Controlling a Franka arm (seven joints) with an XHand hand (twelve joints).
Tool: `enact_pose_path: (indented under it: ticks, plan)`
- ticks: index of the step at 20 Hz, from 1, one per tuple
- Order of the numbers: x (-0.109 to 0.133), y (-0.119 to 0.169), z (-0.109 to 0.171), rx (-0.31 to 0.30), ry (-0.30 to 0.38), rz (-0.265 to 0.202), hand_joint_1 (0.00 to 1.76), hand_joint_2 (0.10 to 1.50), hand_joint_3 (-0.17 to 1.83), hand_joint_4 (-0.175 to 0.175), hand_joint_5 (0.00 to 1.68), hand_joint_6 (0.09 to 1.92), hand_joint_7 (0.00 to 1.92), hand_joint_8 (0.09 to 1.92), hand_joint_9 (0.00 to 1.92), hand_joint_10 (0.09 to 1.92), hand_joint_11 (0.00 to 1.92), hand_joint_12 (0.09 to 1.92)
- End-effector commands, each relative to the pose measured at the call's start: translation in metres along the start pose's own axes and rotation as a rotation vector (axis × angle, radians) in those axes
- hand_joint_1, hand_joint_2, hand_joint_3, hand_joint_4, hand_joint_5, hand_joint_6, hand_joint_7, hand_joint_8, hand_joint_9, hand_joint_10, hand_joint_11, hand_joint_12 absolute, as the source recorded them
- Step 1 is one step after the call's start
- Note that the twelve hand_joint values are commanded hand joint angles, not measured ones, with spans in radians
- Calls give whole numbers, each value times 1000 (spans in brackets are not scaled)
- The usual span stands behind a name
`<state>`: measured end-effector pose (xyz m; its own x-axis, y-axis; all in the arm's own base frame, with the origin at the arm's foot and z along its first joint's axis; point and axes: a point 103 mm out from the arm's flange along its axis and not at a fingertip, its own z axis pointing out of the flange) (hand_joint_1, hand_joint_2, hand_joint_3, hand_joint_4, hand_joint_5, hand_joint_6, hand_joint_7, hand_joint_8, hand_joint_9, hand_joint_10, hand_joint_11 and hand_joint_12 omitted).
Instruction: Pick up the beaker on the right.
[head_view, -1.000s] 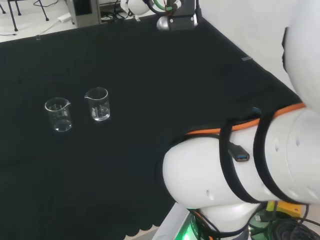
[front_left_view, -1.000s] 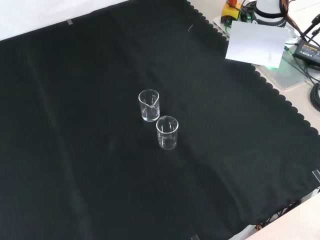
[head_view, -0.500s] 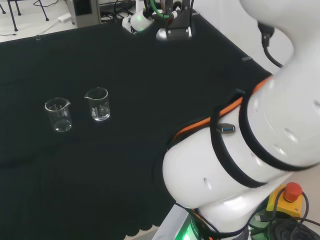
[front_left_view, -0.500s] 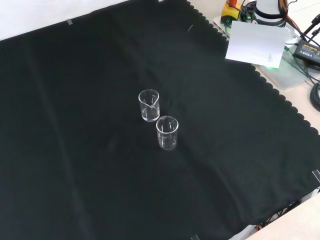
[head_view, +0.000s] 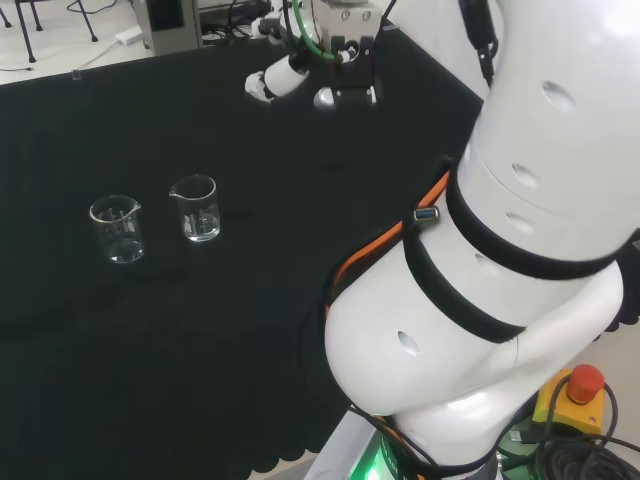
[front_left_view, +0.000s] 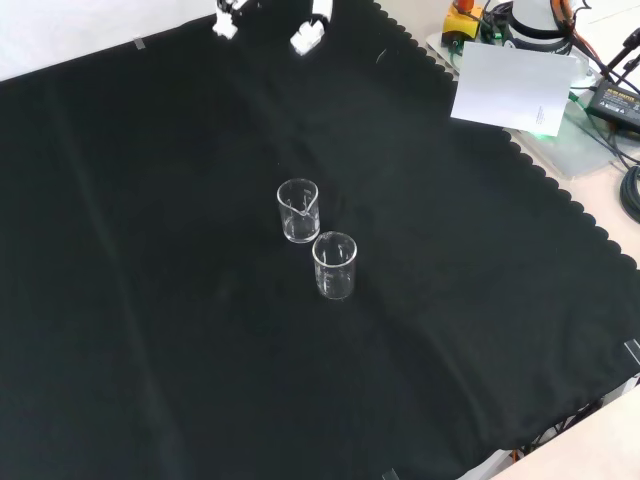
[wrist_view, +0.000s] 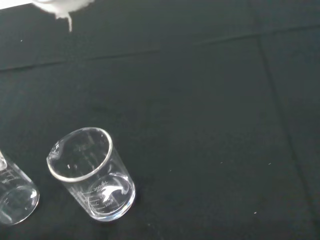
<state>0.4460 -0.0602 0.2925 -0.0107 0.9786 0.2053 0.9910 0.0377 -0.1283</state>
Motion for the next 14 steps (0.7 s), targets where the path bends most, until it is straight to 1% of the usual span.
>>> enact_pose_path:
  ticks: [1,7,14]
  plan:
    - [-2,19,22,4,81,-48,733,607,681,-16,252,87,200,564,313,652,0,1198]
    - [2,23,43,42,85,-99,696,571,670,-17,240,87,191,562,308,651,0,1194]
    - [4,27,67,81,85,-127,686,545,646,-19,220,87,162,553,283,643,0,1165]
